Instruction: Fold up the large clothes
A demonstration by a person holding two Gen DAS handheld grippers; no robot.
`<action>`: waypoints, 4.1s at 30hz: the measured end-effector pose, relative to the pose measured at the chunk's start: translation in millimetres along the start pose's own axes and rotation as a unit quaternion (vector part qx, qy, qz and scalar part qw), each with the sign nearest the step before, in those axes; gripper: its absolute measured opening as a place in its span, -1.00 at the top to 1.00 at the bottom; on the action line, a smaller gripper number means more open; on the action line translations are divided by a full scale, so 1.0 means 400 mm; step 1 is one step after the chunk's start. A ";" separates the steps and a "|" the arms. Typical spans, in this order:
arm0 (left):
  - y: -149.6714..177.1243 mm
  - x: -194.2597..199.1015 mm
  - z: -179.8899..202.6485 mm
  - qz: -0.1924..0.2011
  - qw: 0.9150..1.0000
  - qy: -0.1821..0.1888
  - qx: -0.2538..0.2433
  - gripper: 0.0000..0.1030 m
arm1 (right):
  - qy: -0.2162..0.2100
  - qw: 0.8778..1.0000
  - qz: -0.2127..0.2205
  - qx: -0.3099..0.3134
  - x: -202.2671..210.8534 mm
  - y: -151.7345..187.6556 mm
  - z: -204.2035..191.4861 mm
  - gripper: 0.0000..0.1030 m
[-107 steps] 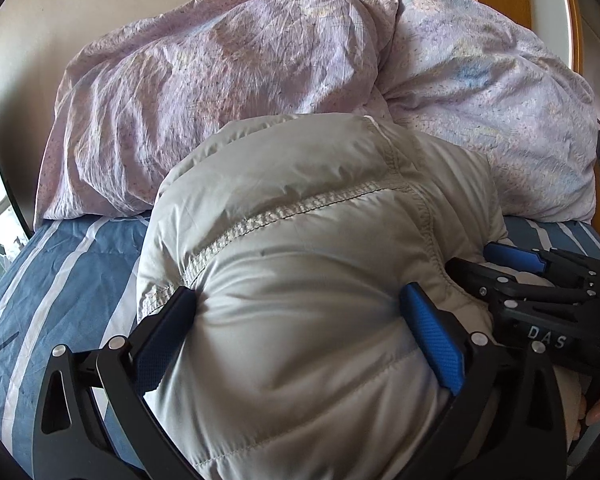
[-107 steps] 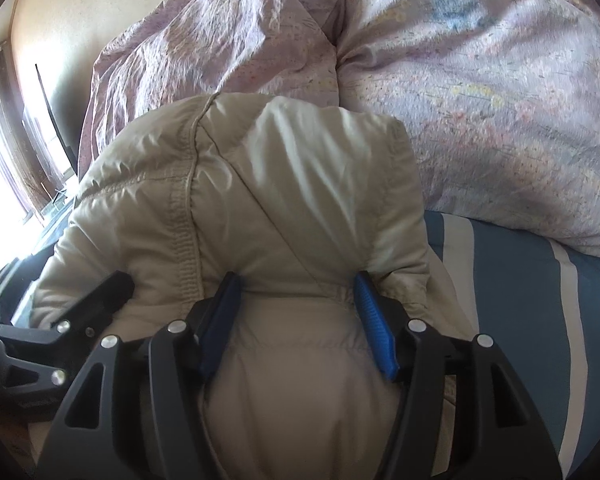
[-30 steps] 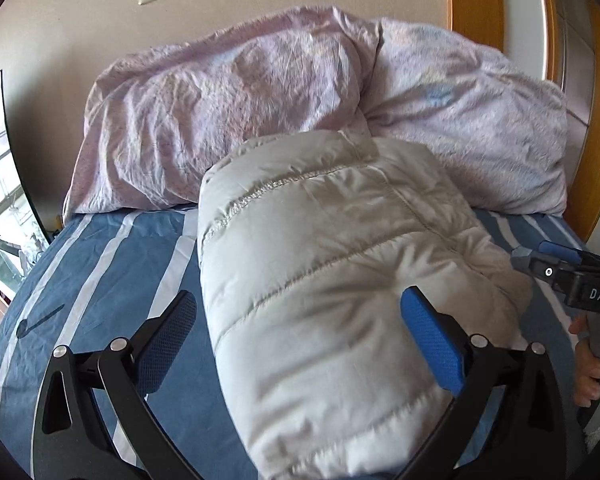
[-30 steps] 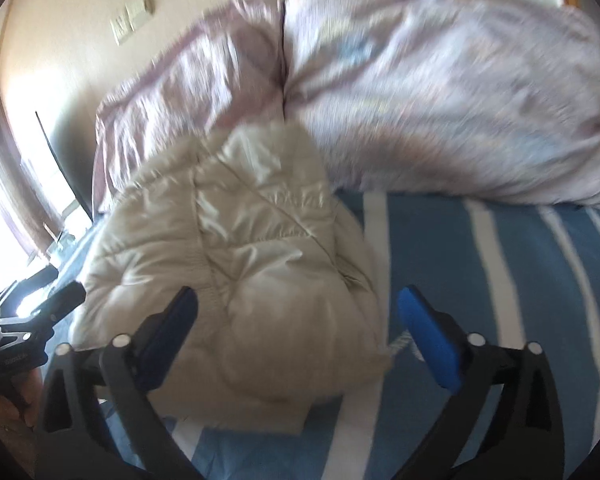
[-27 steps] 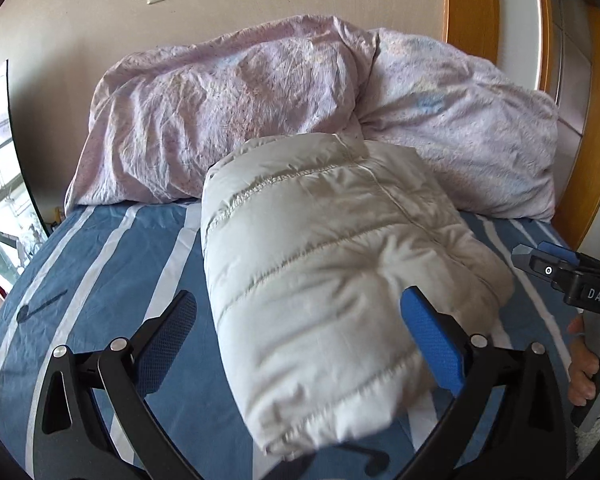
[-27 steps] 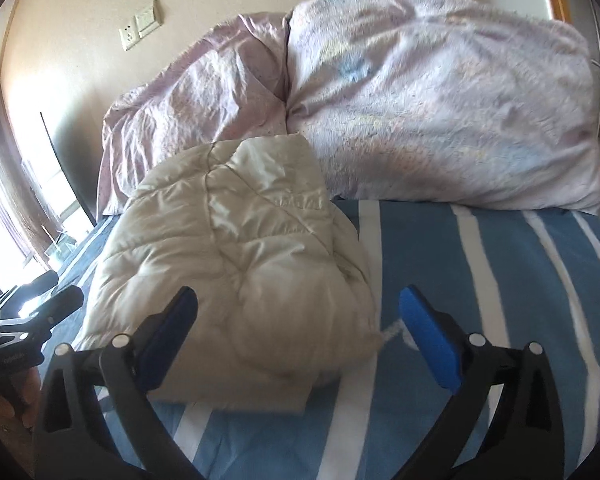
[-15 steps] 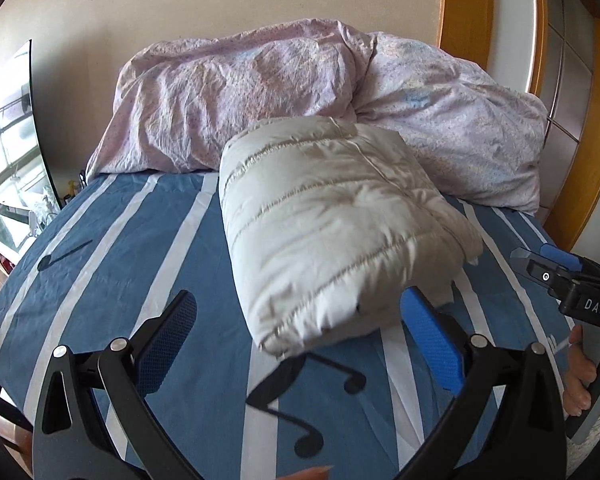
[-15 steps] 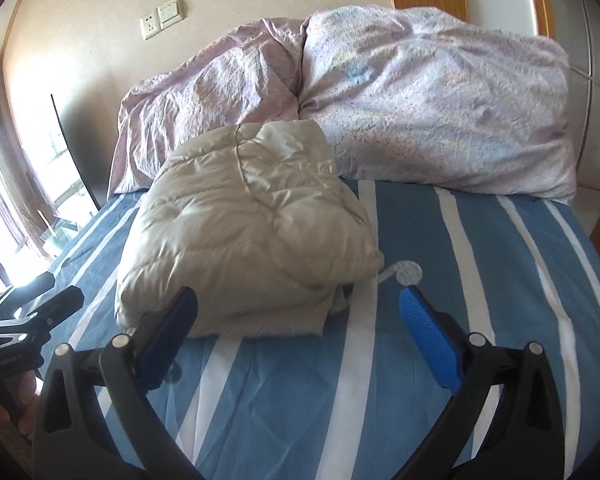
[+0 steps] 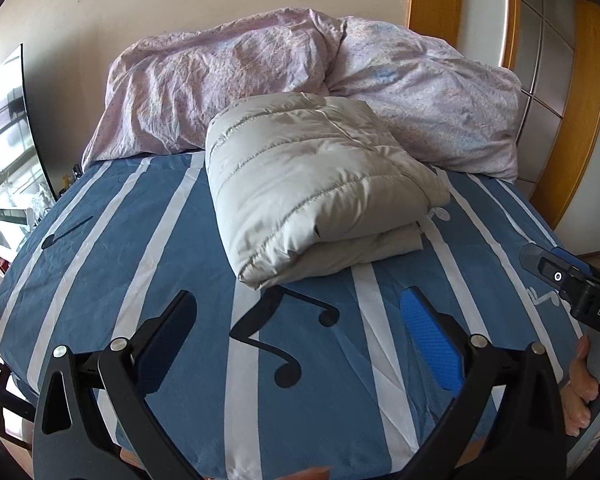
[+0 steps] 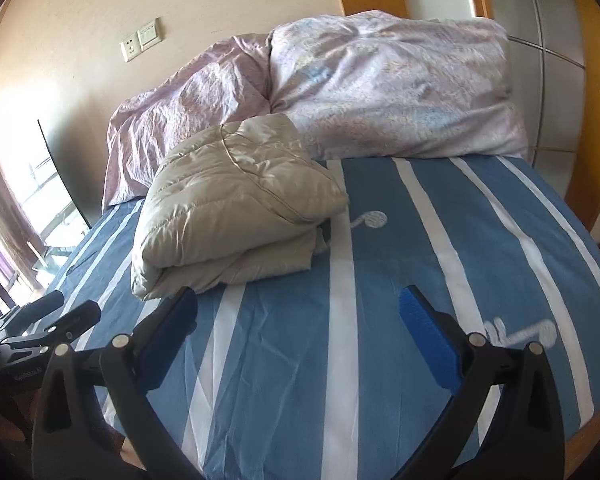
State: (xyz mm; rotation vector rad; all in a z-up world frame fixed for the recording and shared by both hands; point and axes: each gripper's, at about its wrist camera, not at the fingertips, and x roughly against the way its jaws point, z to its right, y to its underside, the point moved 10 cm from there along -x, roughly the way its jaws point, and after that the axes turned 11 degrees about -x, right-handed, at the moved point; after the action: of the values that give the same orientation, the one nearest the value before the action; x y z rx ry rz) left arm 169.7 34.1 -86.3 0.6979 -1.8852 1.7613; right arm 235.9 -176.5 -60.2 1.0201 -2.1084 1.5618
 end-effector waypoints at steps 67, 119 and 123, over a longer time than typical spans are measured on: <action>0.053 0.066 0.052 -0.006 1.000 0.020 -0.002 -0.97 | 0.053 0.997 0.012 0.062 0.104 0.051 -0.007 -0.96; 0.044 0.073 0.066 -0.003 1.000 0.029 -0.003 -0.97 | 0.048 0.997 0.015 0.055 0.103 0.047 -0.010 -0.96; 0.044 0.073 0.066 -0.003 1.000 0.029 -0.003 -0.97 | 0.048 0.997 0.016 0.055 0.104 0.047 -0.013 -0.96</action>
State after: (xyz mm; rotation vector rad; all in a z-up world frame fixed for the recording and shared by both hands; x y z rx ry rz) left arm 136.2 7.2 -82.6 0.6417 -1.8474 1.7522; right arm 193.1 -183.5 -45.2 0.9310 -2.0036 1.7224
